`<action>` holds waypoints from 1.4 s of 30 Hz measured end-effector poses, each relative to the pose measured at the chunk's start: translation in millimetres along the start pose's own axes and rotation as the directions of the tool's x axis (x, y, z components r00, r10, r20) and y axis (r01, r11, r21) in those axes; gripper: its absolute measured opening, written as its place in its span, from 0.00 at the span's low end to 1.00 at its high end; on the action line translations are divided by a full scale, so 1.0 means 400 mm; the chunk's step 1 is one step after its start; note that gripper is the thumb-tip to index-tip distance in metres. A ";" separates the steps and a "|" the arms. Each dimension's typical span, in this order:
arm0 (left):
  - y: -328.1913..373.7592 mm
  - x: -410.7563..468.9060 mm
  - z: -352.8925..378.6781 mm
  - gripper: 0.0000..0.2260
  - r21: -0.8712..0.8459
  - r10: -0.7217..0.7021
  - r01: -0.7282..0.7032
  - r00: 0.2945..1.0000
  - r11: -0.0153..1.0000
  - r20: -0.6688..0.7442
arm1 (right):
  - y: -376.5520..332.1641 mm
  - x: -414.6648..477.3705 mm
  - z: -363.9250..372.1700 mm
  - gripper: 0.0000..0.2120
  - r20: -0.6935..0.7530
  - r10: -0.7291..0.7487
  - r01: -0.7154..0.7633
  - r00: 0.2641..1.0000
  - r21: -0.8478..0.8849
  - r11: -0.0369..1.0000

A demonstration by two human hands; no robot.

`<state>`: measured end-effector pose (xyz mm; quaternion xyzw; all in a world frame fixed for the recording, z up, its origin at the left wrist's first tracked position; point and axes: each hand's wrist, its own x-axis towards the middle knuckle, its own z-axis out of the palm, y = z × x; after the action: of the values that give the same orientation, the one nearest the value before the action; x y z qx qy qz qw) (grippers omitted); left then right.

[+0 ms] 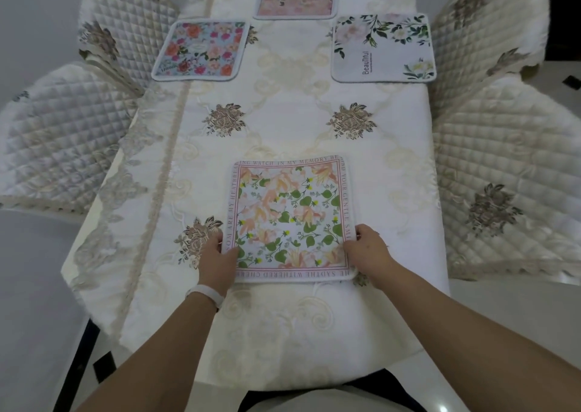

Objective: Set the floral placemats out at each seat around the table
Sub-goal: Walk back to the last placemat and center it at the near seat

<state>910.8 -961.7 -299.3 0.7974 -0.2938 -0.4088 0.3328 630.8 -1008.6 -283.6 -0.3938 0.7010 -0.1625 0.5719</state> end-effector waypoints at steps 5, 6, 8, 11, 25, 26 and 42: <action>0.016 -0.016 0.022 0.10 -0.074 0.034 -0.033 0.999 0.997 0.010 | 0.005 -0.030 -0.017 0.09 -0.066 -0.050 0.052 0.997 0.035 0.998; 0.023 -0.019 0.030 0.11 -0.091 0.041 -0.039 0.999 0.995 0.018 | 0.010 -0.036 -0.023 0.08 -0.089 -0.050 0.053 0.995 0.042 0.998; 0.039 -0.025 0.050 0.11 -0.116 0.061 -0.055 0.997 0.992 0.055 | 0.025 -0.048 -0.036 0.07 -0.138 -0.042 0.051 0.989 0.063 0.997; 0.065 -0.026 0.091 0.11 -0.138 0.080 -0.065 0.991 0.988 0.106 | 0.046 -0.070 -0.061 0.08 -0.210 -0.032 0.063 0.977 0.142 0.988; 0.206 -0.057 0.344 0.10 -0.051 0.196 -0.189 0.923 0.981 0.332 | 0.175 -0.132 -0.236 0.14 -0.454 0.124 0.079 0.882 0.403 0.912; 0.209 -0.061 0.361 0.10 -0.049 0.195 -0.190 0.918 0.981 0.347 | 0.186 -0.135 -0.246 0.14 -0.460 0.142 0.072 0.877 0.417 0.906; 0.127 -0.143 0.373 0.14 -0.174 0.015 0.044 0.946 0.984 0.325 | 0.213 -0.091 -0.142 0.10 -0.378 0.248 -0.009 0.892 0.533 0.846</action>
<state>746.1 -993.5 -300.5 0.6883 -0.3007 -0.5616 0.3471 547.9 -940.2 -300.3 -0.1301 0.7658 -0.3883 0.4958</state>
